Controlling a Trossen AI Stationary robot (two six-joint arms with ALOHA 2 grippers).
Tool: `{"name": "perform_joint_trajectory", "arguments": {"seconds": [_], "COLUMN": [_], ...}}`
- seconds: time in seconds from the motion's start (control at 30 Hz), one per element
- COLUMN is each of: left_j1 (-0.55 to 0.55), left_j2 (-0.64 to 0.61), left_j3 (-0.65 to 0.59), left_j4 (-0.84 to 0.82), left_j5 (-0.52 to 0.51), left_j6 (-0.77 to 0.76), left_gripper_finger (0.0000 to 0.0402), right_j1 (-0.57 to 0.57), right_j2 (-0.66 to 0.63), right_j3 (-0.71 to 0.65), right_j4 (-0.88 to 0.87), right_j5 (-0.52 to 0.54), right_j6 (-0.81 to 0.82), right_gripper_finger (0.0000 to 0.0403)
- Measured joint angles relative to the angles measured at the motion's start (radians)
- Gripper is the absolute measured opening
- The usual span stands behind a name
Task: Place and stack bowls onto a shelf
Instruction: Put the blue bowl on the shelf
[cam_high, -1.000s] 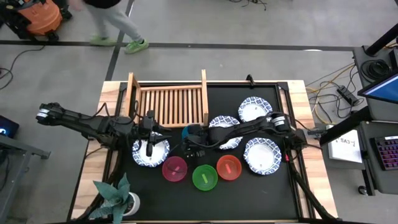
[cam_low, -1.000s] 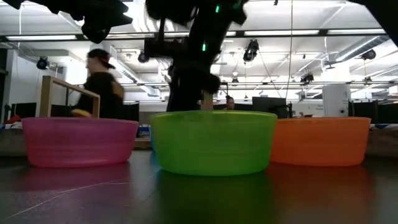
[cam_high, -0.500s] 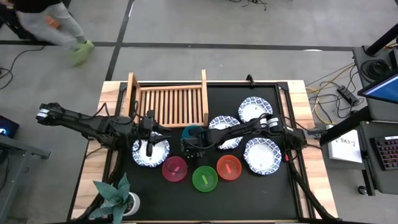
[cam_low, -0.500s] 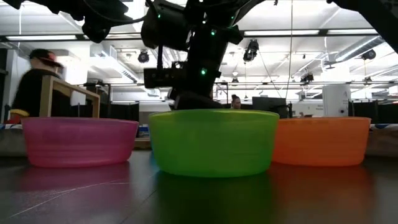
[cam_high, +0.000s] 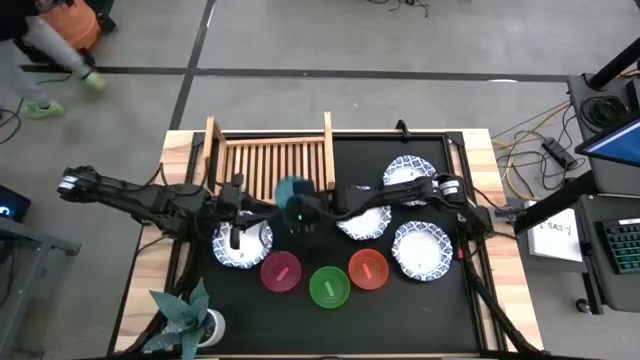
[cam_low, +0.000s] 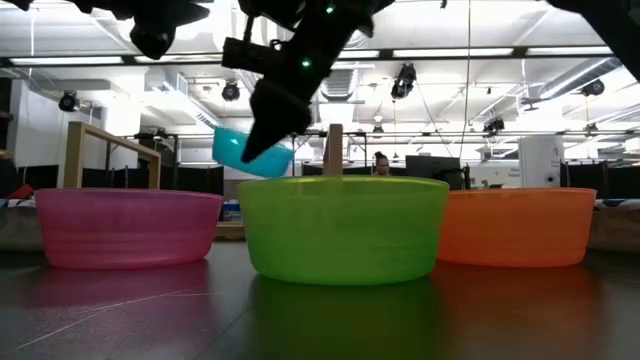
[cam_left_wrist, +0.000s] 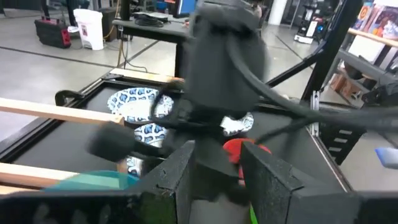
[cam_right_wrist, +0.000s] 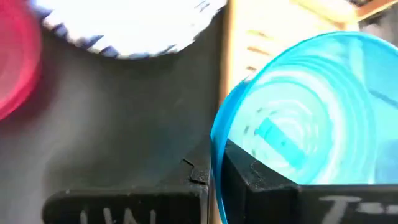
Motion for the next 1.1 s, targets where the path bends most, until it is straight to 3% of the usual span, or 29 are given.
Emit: {"name": "perform_joint_trajectory", "arguments": {"seconds": [0.3, 0.47, 1.1], "left_j1": [-0.012, -0.016, -0.016], "left_j2": [-0.034, -0.034, -0.034], "left_j3": [0.0, 0.0, 0.0], "left_j4": [-0.001, -0.004, -0.012], "left_j5": [0.01, 0.01, 0.01], "left_j6": [-0.022, -0.021, -0.018], "left_gripper_finger": [0.0111, 0.0111, 0.0111], "right_j1": [-0.179, -0.248, -0.3], "right_j2": [0.063, 0.087, 0.154], "right_j3": [0.053, 0.061, 0.061], "right_j4": [0.123, 0.144, 0.154], "right_j5": [-0.007, -0.084, -0.084], "right_j6": [0.043, 0.104, 0.132], "right_gripper_finger": [0.0009, 0.0009, 0.0009]}}
